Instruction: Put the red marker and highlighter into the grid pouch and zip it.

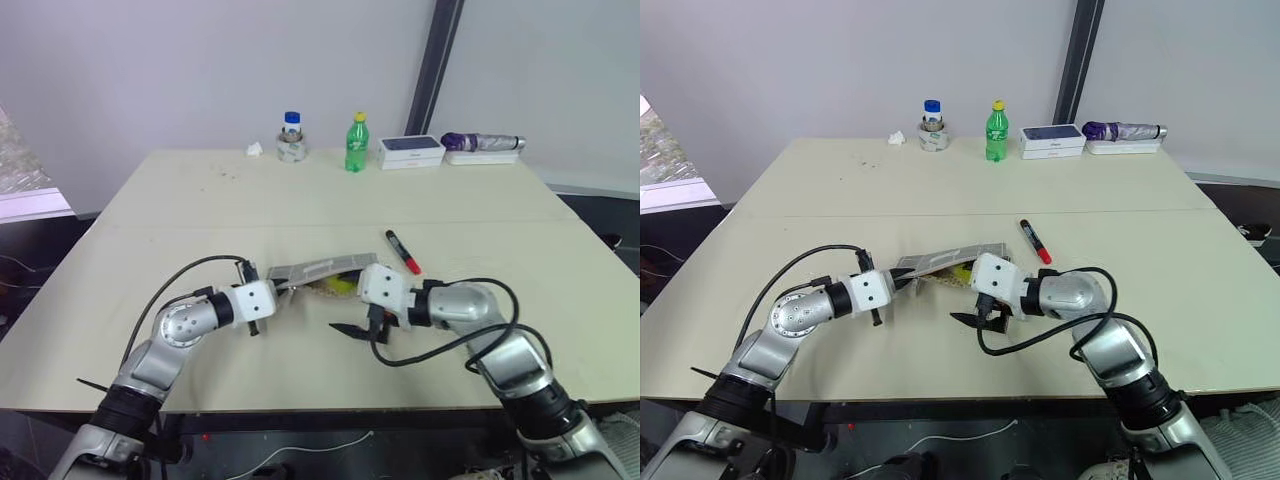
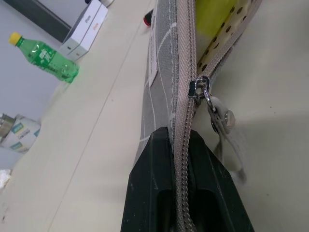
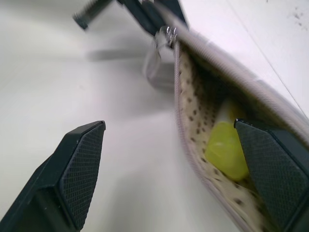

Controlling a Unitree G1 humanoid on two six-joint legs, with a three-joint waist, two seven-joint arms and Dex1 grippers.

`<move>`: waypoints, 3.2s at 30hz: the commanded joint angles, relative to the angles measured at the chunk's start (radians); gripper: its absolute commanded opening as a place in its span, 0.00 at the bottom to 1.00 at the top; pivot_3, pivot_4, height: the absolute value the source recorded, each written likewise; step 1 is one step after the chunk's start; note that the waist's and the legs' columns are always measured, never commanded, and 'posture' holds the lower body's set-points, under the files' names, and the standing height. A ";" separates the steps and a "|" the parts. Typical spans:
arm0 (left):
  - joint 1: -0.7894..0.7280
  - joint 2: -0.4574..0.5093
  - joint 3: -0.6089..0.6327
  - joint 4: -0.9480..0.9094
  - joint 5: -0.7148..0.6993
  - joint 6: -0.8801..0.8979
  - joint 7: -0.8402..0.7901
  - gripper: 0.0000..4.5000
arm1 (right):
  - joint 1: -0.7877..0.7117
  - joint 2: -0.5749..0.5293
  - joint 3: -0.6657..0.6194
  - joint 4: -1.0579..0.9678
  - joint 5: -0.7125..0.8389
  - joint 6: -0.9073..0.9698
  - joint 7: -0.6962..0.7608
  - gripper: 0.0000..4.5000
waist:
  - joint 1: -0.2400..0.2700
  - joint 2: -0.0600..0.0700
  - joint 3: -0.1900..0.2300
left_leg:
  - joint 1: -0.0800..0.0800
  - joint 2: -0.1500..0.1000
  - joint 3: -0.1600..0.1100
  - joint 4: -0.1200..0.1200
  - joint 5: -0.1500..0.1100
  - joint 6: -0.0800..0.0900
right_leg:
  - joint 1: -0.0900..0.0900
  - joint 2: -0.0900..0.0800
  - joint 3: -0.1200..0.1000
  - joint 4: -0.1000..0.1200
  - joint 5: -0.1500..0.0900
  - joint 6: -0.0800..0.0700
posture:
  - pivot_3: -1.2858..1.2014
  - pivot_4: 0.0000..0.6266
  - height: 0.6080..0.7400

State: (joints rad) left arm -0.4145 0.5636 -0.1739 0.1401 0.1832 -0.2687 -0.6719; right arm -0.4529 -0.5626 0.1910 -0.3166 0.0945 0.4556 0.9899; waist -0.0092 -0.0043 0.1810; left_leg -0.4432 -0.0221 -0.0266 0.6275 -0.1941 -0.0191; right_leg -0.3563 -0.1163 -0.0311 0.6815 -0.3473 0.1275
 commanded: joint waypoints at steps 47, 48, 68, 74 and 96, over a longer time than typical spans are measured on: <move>0.026 0.018 0.034 -0.022 0.008 0.005 0.055 0.00 | -0.160 0.105 -0.327 0.493 0.136 0.096 -0.463 0.07 | -0.001 0.000 0.000 | 0.000 0.000 0.001 -0.001 0.000 0.000 | -0.001 0.000 0.001 0.000 0.000 0.000 | 0.52 0.24 1.00; 0.024 0.017 0.033 -0.019 0.008 0.003 0.055 0.00 | -0.130 0.096 -0.335 0.420 0.177 0.085 -0.411 0.07 | 0.000 0.000 0.000 | -0.001 0.000 0.001 -0.001 0.000 0.000 | -0.001 0.000 0.001 0.000 0.000 0.000 | 0.52 0.24 1.00; -0.038 0.005 -0.005 0.060 0.005 -0.051 0.042 0.00 | 0.211 -0.176 -0.130 0.132 0.083 -0.264 -0.037 0.07 | 0.000 0.000 0.000 | 0.000 0.000 0.001 0.001 -0.001 0.001 | 0.001 -0.001 0.000 -0.001 0.000 0.000 | 0.52 0.24 1.00; -0.030 0.009 -0.005 0.039 0.004 -0.050 0.035 0.00 | 0.159 -0.138 -0.130 0.163 0.082 -0.255 -0.067 0.07 | -0.001 0.000 0.000 | 0.000 0.001 0.001 0.001 -0.001 0.001 | 0.001 0.000 0.000 -0.001 0.000 0.000 | 0.52 0.24 1.00; -0.042 -0.013 -0.032 -0.013 0.026 -0.032 0.017 0.00 | -0.133 0.054 0.225 0.206 -0.337 -0.185 -0.291 0.07 | -0.002 0.000 0.000 | 0.000 -0.001 0.000 0.001 0.000 0.001 | -0.001 0.000 0.000 0.000 0.000 0.000 | 0.52 0.24 1.00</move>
State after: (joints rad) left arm -0.4442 0.5521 -0.2040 0.1784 0.2146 -0.2866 -0.6502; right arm -0.5559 -0.5082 0.4002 -0.0979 -0.2169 0.3453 0.7053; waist -0.0113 -0.0046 0.1813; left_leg -0.4437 -0.0236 -0.0262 0.6283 -0.1945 -0.0185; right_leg -0.3570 -0.1165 -0.0308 0.6817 -0.3473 0.1278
